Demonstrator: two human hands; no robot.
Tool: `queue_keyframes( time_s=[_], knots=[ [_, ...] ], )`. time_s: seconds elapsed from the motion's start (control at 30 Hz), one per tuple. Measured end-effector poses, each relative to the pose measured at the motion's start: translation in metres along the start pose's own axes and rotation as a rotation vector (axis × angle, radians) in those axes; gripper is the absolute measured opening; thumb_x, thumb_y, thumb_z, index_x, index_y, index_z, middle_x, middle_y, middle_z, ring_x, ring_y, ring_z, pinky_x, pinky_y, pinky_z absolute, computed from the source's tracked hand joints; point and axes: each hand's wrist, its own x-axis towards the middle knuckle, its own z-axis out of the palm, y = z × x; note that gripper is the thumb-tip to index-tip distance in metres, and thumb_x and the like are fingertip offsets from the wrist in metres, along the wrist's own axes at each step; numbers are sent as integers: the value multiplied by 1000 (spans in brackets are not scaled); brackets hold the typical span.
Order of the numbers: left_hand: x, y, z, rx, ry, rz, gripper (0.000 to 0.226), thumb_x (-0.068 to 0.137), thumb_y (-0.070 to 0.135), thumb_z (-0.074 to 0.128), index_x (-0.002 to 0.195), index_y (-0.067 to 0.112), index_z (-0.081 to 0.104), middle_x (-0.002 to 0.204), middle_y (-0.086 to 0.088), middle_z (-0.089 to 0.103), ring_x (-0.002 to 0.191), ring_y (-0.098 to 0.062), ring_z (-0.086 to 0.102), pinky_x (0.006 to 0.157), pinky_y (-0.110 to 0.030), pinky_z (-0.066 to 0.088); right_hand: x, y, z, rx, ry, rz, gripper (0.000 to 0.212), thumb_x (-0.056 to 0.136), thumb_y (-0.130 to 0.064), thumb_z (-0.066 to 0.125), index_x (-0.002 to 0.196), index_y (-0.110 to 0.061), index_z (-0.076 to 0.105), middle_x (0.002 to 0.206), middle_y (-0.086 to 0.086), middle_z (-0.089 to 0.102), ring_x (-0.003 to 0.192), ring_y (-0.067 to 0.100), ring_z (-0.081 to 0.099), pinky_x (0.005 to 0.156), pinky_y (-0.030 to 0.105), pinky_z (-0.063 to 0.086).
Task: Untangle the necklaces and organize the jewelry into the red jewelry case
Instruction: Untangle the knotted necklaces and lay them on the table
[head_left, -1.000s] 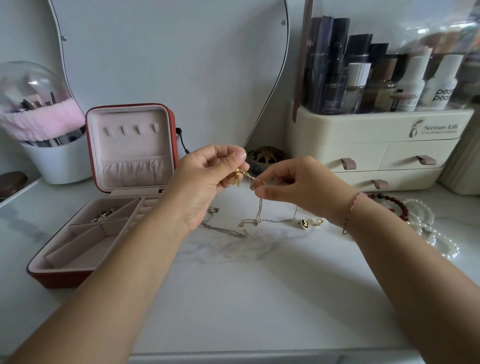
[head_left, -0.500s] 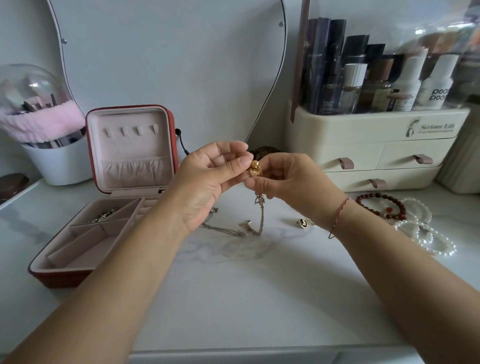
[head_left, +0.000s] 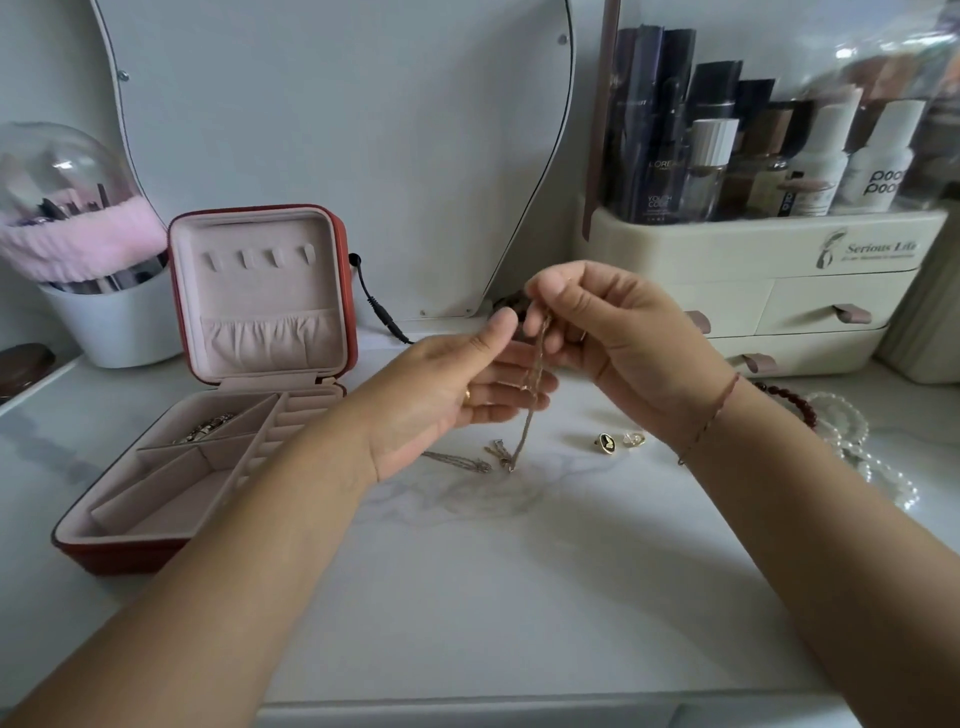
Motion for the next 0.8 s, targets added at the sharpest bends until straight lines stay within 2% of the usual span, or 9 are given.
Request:
queue_keyframes(
  time_s=[0.07,0.17,0.3,0.4,0.47,0.53,0.7,0.8],
  knots=[
    [-1,-2,2,24,-63,-33,43,81,44,52,101,10,68,98,-10,74,96,-24,70,95,-35,49,1,-3,-3,60,34,-17,10,85,-18,55,85,-9,58,67,1,63,53,7,51,56,16,44],
    [-3,-3,2,29,-57,-24,29,78,30,60,98,11,70,91,-8,75,88,-20,70,94,-34,50,2,-5,-7,96,96,-27,9,91,-14,51,86,-11,58,67,1,63,55,7,50,56,16,43],
    [-2,-3,0,-10,-17,-7,22,74,24,64,91,12,70,86,-7,75,82,-18,71,93,-35,51,1,-6,-10,-11,163,-23,11,93,-16,52,85,-13,58,67,-1,63,57,7,50,58,20,40],
    [-1,-3,0,-32,9,8,22,72,26,65,88,12,67,84,-6,74,79,-18,71,91,-34,51,1,-3,-11,-113,175,37,12,93,-17,53,84,-13,59,64,0,64,60,10,55,61,21,46],
    [0,-3,-1,-35,21,17,23,71,29,66,87,12,66,83,-5,74,80,-16,69,88,-31,52,0,-1,-10,-157,155,121,14,94,-17,52,83,-13,59,62,0,65,57,10,59,62,24,51],
    [1,-3,-1,-43,30,23,21,71,30,66,84,13,67,82,-4,72,78,-14,67,86,-31,51,-1,1,-9,-188,113,212,16,95,-17,50,84,-11,60,62,1,64,53,10,59,55,22,51],
    [3,-5,-5,-77,62,30,15,72,29,67,79,16,70,77,0,68,74,-11,63,80,-27,50,0,6,-11,-147,-2,382,14,96,-15,49,90,-9,60,64,3,54,49,9,46,41,15,35],
    [4,-6,-5,-92,80,22,15,72,27,67,79,15,71,76,0,68,75,-12,63,78,-27,50,0,5,-13,-120,-85,463,22,84,-31,58,90,-10,56,67,2,48,51,8,39,41,15,30]
  ],
)
